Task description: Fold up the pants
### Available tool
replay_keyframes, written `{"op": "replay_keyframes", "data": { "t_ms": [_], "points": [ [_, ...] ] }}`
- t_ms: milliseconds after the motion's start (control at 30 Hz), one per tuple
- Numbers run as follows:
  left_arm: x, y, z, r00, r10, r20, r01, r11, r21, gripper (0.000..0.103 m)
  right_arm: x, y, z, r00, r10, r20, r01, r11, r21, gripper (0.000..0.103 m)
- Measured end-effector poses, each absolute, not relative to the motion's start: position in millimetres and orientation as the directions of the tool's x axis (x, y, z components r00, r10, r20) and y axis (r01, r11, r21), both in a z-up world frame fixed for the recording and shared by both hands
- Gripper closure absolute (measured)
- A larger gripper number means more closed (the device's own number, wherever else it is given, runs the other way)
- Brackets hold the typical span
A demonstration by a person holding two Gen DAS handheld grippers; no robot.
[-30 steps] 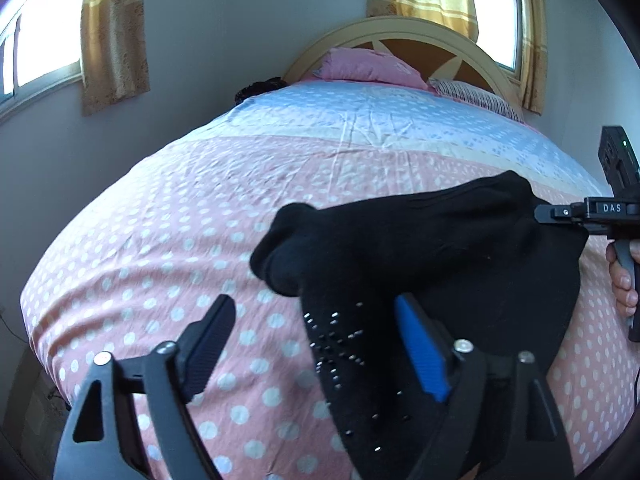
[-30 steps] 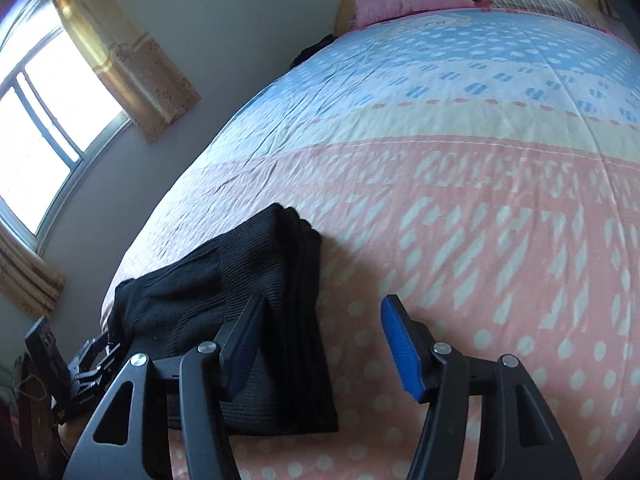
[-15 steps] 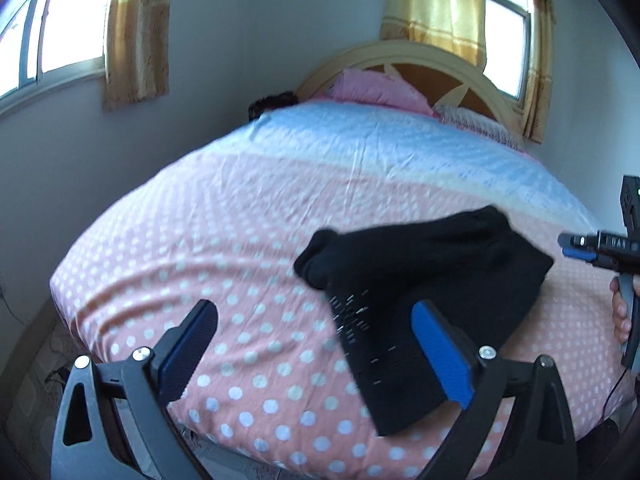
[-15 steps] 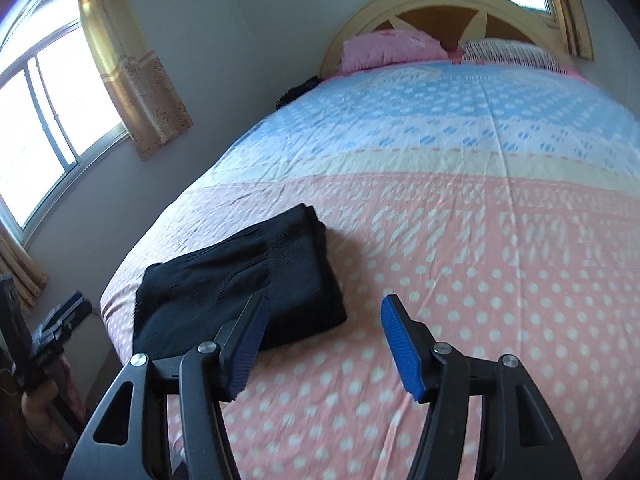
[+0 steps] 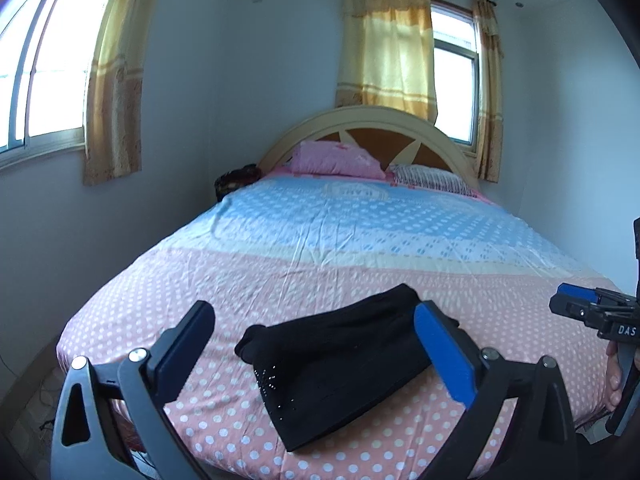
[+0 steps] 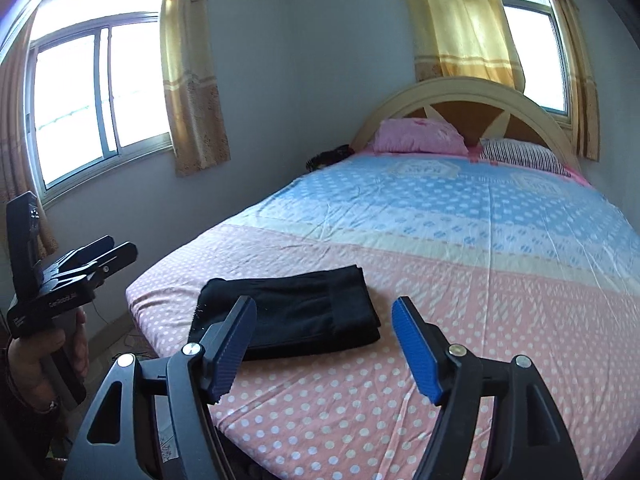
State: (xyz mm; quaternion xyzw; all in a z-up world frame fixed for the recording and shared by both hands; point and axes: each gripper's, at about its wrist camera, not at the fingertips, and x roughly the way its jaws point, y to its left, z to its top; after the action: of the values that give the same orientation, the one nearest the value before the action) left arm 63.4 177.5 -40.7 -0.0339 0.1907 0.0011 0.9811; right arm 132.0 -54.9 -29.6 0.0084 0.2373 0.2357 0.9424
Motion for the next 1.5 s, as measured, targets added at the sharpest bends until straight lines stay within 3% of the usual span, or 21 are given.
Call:
{"op": "replay_keyframes", "data": {
  "t_ms": [333,1167,1500],
  "points": [
    [52,176,-28,0.943,-0.002,-0.332,-0.021,0.998,-0.067,0.000,119,-49,-27,0.778,0.450,-0.438,-0.451,0.886,0.109,0.032],
    [48,171,-28,0.941,0.020,-0.339,-0.041,0.998,-0.054,0.000,114,-43,-32,0.772,0.457,-0.442,-0.457,0.882,0.114,0.031],
    [50,168,-27,0.937,0.045,-0.346,-0.057,0.998,-0.027,0.000,107,-49,-24,0.801,0.451,-0.392,-0.443,0.889,0.118,0.031]
  ]
}}
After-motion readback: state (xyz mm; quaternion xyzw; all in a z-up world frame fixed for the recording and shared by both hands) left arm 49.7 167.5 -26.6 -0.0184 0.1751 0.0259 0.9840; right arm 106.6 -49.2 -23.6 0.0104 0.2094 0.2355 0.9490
